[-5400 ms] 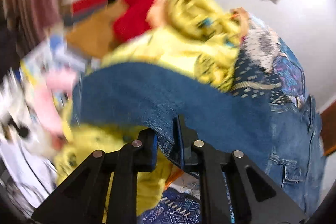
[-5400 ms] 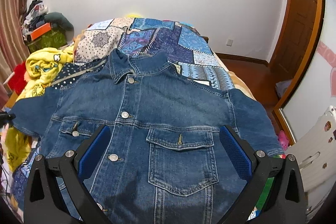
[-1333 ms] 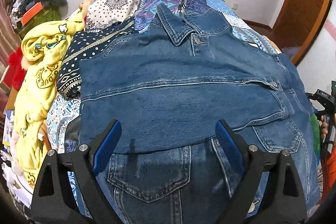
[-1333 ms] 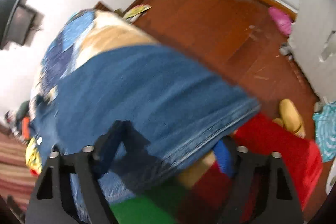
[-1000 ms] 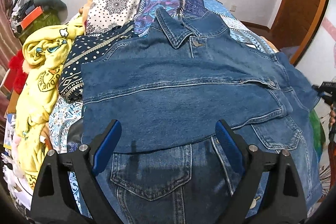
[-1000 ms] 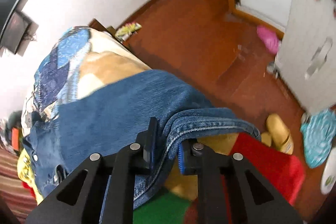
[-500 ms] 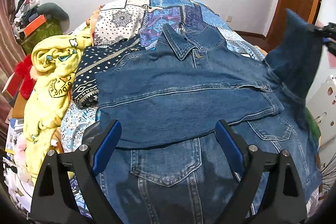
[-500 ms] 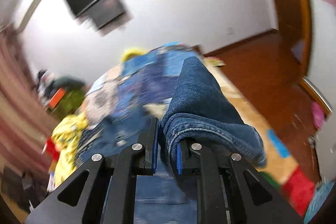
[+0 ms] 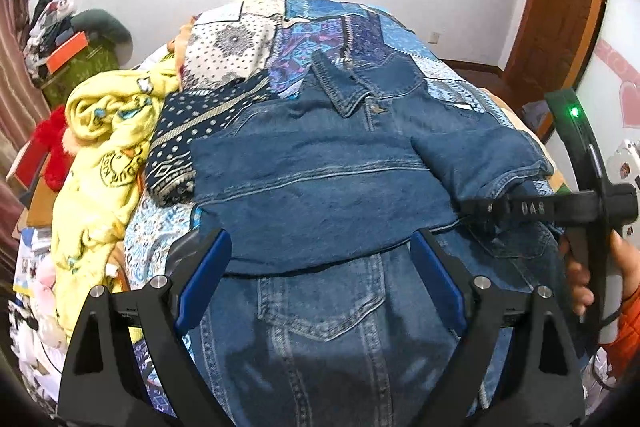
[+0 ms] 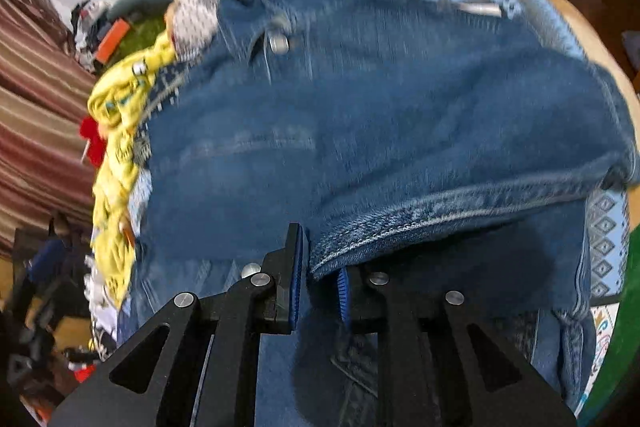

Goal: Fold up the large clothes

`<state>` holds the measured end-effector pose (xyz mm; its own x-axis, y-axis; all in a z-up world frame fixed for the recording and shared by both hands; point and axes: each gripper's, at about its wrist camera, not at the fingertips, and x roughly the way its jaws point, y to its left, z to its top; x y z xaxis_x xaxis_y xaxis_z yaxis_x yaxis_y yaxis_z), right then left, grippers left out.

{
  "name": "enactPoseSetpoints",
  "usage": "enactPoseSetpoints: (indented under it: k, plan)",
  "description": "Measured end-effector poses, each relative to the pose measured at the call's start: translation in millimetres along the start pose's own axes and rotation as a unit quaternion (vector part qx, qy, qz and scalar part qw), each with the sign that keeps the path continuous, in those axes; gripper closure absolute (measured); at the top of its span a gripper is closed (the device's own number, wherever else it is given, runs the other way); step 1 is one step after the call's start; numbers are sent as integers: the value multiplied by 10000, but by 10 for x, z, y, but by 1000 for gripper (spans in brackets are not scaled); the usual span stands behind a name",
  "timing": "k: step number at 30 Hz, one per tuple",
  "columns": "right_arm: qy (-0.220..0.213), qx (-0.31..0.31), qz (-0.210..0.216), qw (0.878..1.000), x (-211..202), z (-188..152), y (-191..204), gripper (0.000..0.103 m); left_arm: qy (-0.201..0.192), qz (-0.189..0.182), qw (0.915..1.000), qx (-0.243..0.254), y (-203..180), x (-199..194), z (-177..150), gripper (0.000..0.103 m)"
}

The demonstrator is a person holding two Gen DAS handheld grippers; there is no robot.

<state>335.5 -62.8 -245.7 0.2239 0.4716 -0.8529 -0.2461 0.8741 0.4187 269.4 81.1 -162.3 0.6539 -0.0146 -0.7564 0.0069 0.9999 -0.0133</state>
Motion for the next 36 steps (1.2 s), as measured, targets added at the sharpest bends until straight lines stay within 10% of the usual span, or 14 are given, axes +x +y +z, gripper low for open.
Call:
enactPoseSetpoints:
  k: [5,14,21,25,30,36]
  plan:
    - [-208,-423,99,9988,-441,-170,-159,56,-61,-80,9993,366,-334,78,215,12]
    - [-1436,-84,-1130,9831,-1171,-305,-911,39,43,-551,9905,1259,-1262,422,662,12]
    - [-1342,508,-1187,9825,-1062,-372,-1320,39,582,-740,9577,2720,-2086,1071,537,14]
    - [-1196,570,-1065,9854,-872,-385,-1370,39,874,-623,9437,3131,-2285,1433,385,41]
    - [-1002,466,-1202,9866,-662,-422,-1354,39,787,-882,9501,2887,-2315,1497,472,87]
    - [-1040,254,-1476,9832,-591,-451,-1316,37,297,-1119,9784,1711,-1775,1164,872,93]
